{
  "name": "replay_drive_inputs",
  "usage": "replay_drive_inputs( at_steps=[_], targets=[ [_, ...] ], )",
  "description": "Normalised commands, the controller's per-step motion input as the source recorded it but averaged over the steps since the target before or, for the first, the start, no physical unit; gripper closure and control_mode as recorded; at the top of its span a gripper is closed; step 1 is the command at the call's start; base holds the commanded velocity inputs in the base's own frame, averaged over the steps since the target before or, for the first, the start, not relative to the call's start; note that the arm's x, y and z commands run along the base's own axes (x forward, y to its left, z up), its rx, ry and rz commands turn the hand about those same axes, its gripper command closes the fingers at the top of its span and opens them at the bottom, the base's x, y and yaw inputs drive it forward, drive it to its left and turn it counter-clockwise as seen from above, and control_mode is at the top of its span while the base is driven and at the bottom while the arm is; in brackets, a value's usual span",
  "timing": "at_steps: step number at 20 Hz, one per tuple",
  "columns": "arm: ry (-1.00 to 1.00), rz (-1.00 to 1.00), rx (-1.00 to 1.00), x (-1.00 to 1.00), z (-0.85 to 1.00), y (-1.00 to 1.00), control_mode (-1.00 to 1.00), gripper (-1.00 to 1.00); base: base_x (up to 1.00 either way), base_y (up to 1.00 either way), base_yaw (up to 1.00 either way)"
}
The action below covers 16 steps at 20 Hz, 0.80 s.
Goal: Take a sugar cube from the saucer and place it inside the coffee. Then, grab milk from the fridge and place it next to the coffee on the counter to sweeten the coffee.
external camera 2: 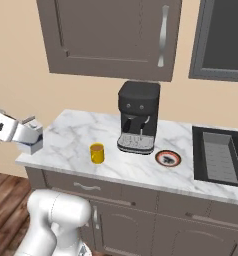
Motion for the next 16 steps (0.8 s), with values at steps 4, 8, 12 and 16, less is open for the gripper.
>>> replay_drive_inputs(
  at_steps=[4, 8, 12, 16],
  targets=[
    [0.04, -0.30, -0.01, 0.49, -0.34, 0.34, -1.00, 1.00, 0.00, 0.00, 0.00],
    [0.04, -0.20, -0.11, 0.71, -0.08, 0.03, -1.00, 1.00, 0.00, 0.00, 0.00],
    [0.08, -0.12, -0.07, 0.66, -0.19, 0.00, -1.00, 1.00, 0.00, 0.00, 0.00],
    [0.10, -0.08, -0.05, 0.54, -0.37, 0.00, -1.00, 1.00, 0.00, 0.00, 0.00]
  ],
)
